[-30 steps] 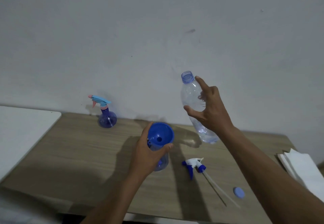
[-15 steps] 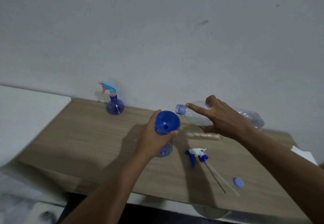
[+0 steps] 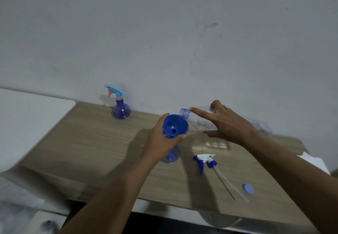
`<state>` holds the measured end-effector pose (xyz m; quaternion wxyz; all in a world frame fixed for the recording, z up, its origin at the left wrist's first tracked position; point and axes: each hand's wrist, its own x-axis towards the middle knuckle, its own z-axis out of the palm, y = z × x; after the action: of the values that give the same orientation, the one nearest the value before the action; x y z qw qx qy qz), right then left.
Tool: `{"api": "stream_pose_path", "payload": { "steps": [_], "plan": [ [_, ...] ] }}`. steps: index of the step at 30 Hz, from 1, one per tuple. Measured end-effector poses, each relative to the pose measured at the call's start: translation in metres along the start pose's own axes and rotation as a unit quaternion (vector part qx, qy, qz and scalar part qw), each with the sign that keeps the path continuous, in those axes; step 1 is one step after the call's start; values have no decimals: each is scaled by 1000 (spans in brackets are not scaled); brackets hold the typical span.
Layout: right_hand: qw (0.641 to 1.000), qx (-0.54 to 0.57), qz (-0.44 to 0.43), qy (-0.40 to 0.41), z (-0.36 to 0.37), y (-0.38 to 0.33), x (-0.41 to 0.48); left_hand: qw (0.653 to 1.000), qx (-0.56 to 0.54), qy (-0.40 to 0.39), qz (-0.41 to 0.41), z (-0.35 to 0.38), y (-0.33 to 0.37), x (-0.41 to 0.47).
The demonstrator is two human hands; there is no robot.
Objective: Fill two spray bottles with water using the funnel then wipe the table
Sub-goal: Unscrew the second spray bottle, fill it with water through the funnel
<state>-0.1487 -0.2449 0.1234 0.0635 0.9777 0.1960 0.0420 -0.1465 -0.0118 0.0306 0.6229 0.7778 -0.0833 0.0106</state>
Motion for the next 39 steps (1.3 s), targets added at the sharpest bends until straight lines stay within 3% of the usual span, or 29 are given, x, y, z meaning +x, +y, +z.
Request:
{"api": "stream_pose_path", "payload": {
  "steps": [26, 39],
  "plan": [
    [992, -118, -16, -34, -10, -2, -4, 1000, 1, -7, 13, -3, 7, -4],
    [992, -118, -9, -35, -9, 1, -6, 1000, -4, -7, 3, -3, 8, -4]
  ]
}}
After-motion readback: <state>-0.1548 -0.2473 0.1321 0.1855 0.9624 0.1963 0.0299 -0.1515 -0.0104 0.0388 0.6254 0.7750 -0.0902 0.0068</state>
